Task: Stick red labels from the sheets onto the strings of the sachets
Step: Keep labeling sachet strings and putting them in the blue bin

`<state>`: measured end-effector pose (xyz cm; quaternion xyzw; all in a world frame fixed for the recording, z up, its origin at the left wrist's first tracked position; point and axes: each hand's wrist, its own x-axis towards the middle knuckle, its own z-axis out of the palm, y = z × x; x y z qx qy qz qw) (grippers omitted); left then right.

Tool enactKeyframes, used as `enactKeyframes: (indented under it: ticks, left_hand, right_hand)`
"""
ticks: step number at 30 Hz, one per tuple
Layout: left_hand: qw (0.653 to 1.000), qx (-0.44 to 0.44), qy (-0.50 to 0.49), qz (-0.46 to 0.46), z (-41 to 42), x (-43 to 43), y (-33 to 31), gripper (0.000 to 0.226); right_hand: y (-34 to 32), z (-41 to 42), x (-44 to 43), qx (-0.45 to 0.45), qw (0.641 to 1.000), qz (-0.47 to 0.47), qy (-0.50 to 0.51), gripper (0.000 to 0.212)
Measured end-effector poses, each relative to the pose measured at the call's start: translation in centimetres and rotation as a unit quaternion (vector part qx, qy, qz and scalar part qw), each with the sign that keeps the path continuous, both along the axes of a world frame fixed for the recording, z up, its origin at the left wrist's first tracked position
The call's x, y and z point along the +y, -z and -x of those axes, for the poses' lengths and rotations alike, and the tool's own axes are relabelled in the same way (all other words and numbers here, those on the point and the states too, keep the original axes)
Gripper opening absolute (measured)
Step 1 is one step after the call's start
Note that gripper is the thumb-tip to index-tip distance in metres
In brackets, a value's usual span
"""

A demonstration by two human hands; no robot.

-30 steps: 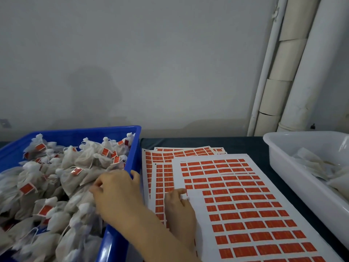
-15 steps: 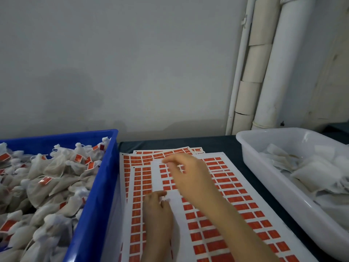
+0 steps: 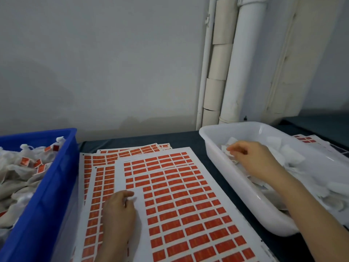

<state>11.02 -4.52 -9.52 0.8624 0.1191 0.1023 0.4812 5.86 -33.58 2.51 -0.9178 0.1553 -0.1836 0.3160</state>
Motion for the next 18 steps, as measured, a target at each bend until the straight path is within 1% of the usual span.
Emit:
enactKeyframes:
  ticks: [2,4,5,6,8,11,13,16,18]
  left_hand:
    - [1.000,0.004,0.003,-0.008,0.2,0.0,-0.2,0.017]
    - [1.000,0.007,0.005,-0.023,0.3,0.1,-0.3,0.017]
    - [0.999,0.005,0.009,-0.030,0.2,0.1,-0.3,0.018]
    - [0.999,0.007,0.014,-0.041,0.3,0.0,-0.4,0.017]
    - [0.998,0.005,0.022,-0.051,0.5,-0.1,-0.5,0.016]
    - [0.998,-0.001,0.023,-0.059,0.6,-0.3,-0.5,0.014]
    - [0.998,-0.011,0.021,-0.062,0.5,-0.3,-0.4,0.013]
    - [0.997,-0.016,0.021,-0.066,0.4,-0.3,-0.2,0.012]
    - [0.997,-0.019,0.017,-0.070,0.3,-0.4,-0.2,0.012]
  right_hand:
    - [0.6,-1.0,-1.3,0.095,0.995,0.025,-0.006,0.029]
    - [1.3,-1.9,-2.1,0.181,0.981,0.061,-0.025,0.046]
    - [1.6,-2.2,-2.3,0.203,0.976,0.067,-0.035,0.051]
    - [2.0,-2.6,-2.6,0.215,0.974,0.063,-0.043,0.052]
    - [2.5,-3.1,-2.5,0.234,0.970,0.047,-0.040,0.042]
    - [2.8,-3.9,-2.0,0.258,0.966,0.015,0.005,0.040]
    - [3.3,-4.9,-1.9,0.251,0.966,-0.051,0.033,0.037]
    - [4.0,-5.4,-2.2,0.248,0.960,-0.109,0.075,0.033]
    - [4.3,-5.2,-2.5,0.236,0.960,-0.124,0.082,0.019]
